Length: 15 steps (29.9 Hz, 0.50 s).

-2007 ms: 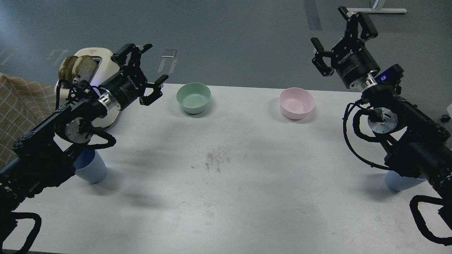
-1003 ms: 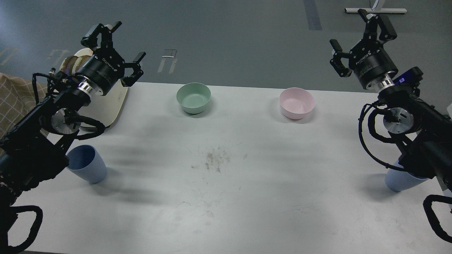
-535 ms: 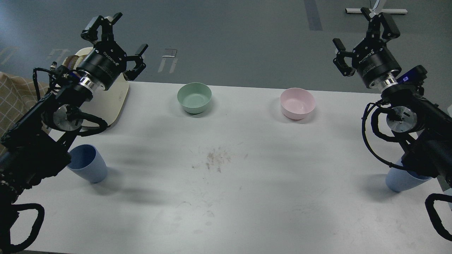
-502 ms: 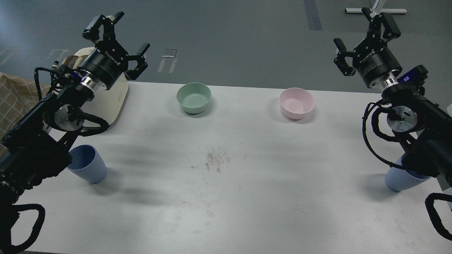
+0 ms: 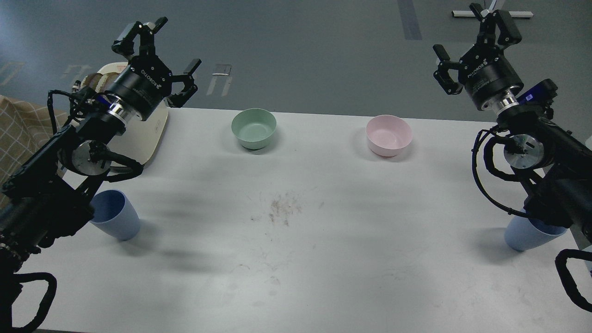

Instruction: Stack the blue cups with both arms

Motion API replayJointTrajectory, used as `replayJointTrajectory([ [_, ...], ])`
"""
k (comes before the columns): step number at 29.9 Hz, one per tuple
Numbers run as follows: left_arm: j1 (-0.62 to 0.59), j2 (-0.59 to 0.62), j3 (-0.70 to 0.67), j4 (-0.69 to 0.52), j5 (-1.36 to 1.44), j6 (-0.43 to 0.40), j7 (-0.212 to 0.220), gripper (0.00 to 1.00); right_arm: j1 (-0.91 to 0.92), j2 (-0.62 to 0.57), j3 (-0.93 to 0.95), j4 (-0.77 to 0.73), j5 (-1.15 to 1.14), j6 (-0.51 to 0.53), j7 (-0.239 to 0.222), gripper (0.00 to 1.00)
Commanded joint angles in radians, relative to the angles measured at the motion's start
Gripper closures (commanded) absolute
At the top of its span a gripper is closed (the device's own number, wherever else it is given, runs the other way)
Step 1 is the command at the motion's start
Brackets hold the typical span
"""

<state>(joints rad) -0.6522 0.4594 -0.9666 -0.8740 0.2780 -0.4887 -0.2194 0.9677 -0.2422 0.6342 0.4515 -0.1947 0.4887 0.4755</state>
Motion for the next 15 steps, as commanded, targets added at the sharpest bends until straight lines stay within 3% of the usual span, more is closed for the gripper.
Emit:
replayJointTrajectory([
  [1, 0.000, 0.004, 0.000, 0.000, 0.000, 0.000, 0.000, 0.02, 0.000, 0.007, -0.001, 0.001, -0.002, 0.000, 0.000, 0.00],
  [15, 0.000, 0.007, 0.000, -0.011, 0.001, 0.000, 0.003, 0.02, 0.002, 0.006, -0.001, 0.013, -0.002, 0.000, 0.000, 0.00],
])
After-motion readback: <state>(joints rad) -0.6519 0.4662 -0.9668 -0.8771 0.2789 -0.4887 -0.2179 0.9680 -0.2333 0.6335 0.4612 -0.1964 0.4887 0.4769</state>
